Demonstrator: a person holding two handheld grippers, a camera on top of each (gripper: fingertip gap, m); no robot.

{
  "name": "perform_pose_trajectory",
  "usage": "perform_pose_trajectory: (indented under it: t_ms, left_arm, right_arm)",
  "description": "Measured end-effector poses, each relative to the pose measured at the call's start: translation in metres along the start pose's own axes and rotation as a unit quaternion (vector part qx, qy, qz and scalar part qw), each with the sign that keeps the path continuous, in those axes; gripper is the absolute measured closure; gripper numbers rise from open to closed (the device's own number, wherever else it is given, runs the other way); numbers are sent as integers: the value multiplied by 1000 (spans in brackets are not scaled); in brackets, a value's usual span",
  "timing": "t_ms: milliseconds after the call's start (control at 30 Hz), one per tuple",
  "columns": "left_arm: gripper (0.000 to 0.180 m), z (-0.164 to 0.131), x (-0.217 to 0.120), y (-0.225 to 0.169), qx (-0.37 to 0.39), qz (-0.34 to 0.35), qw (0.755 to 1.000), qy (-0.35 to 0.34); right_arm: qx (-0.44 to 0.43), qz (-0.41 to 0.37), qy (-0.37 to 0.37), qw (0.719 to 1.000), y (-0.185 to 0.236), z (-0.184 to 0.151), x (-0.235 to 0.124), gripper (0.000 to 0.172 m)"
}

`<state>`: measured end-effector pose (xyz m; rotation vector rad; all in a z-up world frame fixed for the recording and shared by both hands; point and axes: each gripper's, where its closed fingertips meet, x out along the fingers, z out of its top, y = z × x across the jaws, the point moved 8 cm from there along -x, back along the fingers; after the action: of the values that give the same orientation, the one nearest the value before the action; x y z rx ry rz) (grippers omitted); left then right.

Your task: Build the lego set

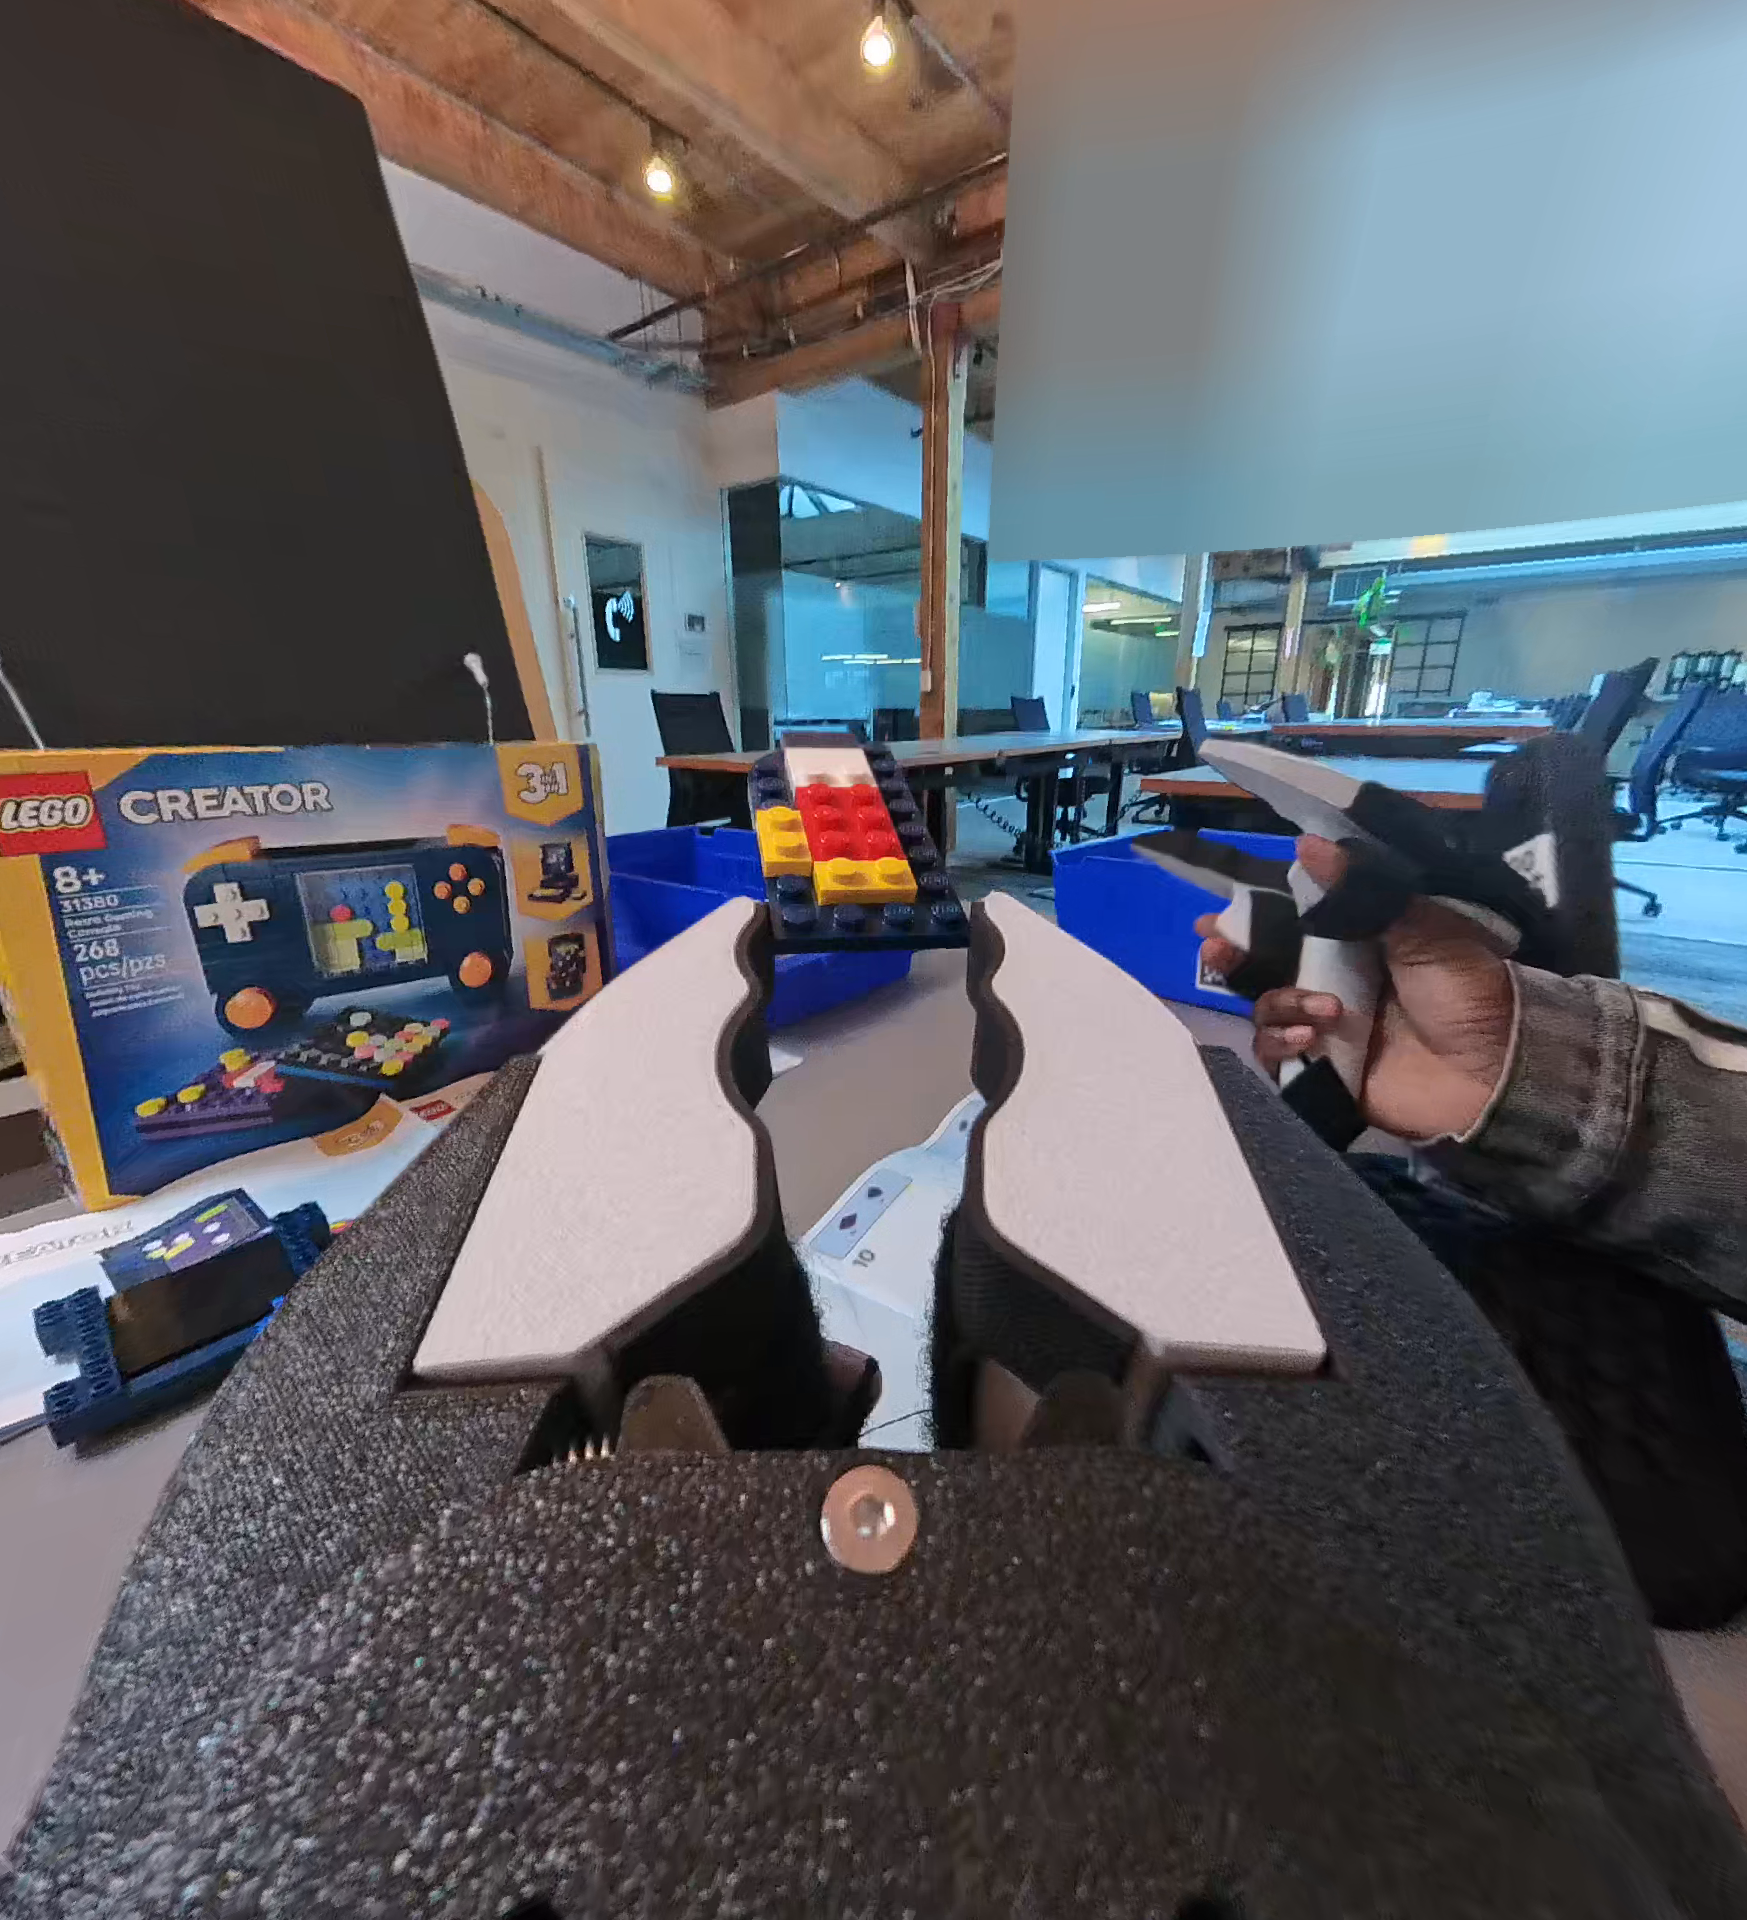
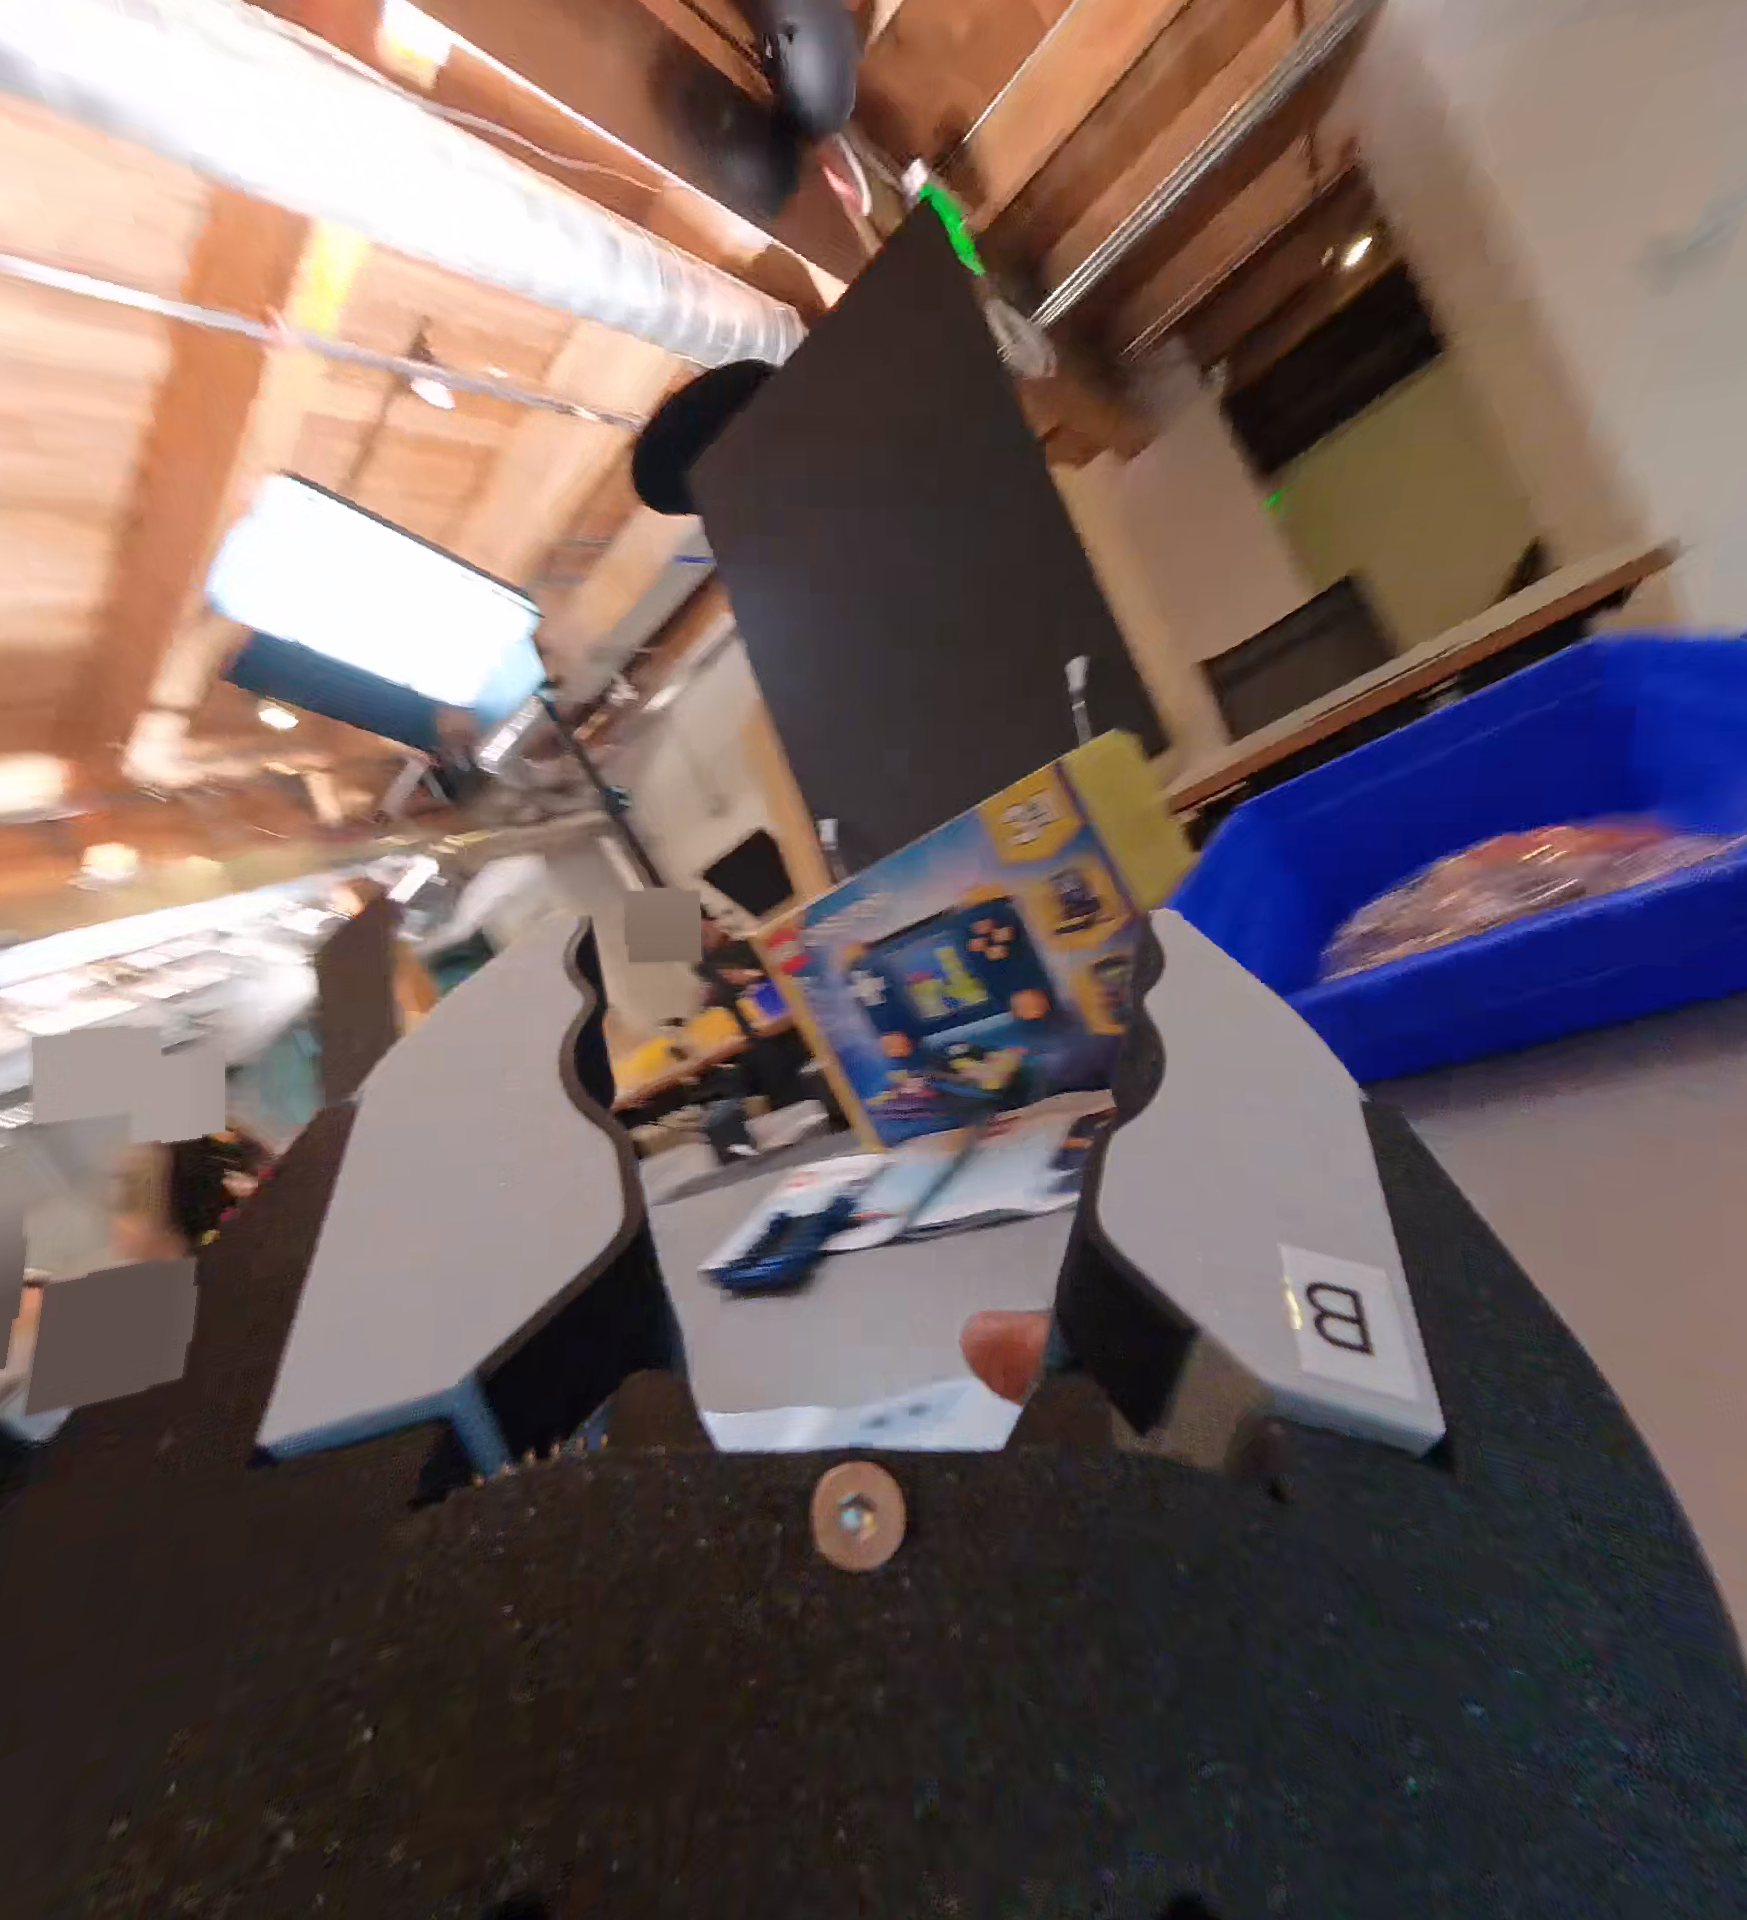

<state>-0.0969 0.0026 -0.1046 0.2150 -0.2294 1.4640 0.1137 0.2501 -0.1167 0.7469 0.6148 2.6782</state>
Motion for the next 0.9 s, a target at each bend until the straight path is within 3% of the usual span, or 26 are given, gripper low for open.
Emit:
perform_pose_trajectory:
  t_ms: [100, 267, 400, 533, 633, 733, 800, 900]
  left_arm:
    - [145, -9, 2, 2, 3, 9, 1000, 26]
    - [145, -33, 8, 9, -7, 30, 987, 156]
    - [145, -36, 13, 16, -25, 39, 980, 191]
    - [145, -40, 37, 35, -38, 24, 954, 295]
    - [145, -52, 61, 56, -48, -13, 918, 393]
    - [145, -71, 82, 73, -65, -76, 900, 424]
    - [145, -86, 90, 87, -71, -69, 879, 467]
    - [145, -101, 95, 97, -76, -58, 871, 482]
  right_arm:
    - [-57, -17, -4, 998, -7, -1, -4, 76]
    - [-25, 3, 42, 999, -8, -18, 3, 78]
    - [-7, -2, 41, 999, -12, -18, 2, 81]
    - [-4, 5, 48, 999, -11, -20, 3, 86]
    - [6, 16, 53, 998, -9, -21, 3, 86]
    - [17, 25, 50, 998, -9, -19, 2, 88]
    - [25, 29, 46, 998, -9, -18, 1, 88]
    - [35, 36, 43, 998, -9, -17, 0, 88]
